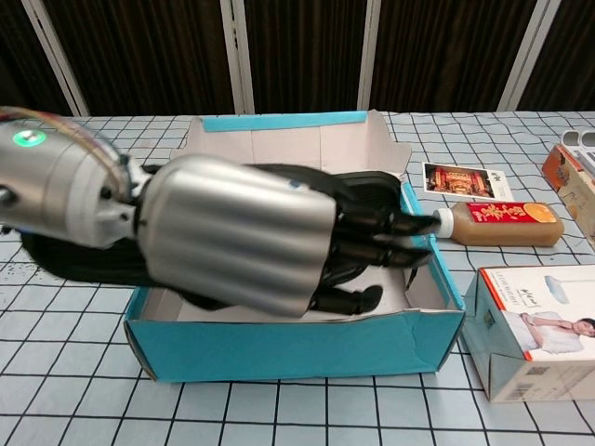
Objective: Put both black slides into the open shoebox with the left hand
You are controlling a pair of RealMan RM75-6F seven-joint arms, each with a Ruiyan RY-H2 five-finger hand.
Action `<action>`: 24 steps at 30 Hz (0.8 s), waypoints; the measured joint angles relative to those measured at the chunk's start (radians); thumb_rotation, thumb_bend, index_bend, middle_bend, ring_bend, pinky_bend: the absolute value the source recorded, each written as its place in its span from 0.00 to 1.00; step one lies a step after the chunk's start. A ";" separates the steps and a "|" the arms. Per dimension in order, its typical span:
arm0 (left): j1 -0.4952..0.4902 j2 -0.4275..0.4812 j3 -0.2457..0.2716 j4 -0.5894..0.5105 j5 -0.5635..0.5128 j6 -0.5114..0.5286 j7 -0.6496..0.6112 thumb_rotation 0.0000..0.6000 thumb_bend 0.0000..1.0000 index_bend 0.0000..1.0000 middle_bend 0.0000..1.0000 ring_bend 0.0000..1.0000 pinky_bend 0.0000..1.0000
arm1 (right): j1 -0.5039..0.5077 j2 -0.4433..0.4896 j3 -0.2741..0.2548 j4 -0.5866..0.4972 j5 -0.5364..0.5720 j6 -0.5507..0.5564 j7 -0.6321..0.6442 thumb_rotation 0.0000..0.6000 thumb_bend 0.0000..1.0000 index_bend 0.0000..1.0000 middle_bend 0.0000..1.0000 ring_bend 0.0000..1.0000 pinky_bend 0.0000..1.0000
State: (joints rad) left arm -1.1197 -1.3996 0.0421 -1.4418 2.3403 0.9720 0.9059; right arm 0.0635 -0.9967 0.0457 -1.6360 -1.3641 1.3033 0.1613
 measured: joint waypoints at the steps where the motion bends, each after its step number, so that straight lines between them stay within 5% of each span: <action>1: 0.005 0.000 0.004 -0.003 0.003 0.004 0.005 1.00 0.51 0.21 0.48 0.07 0.07 | 0.000 0.000 0.001 0.000 0.001 0.000 0.000 1.00 0.23 0.18 0.16 0.25 0.22; 24: -0.087 -0.151 -0.024 0.202 0.000 0.022 -0.092 1.00 0.51 0.22 0.47 0.07 0.07 | -0.002 0.002 0.001 0.003 0.002 0.001 0.008 1.00 0.23 0.18 0.17 0.25 0.22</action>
State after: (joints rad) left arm -1.2064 -1.5510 0.0176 -1.2397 2.3399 0.9941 0.8144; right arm 0.0619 -0.9950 0.0470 -1.6330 -1.3625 1.3048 0.1697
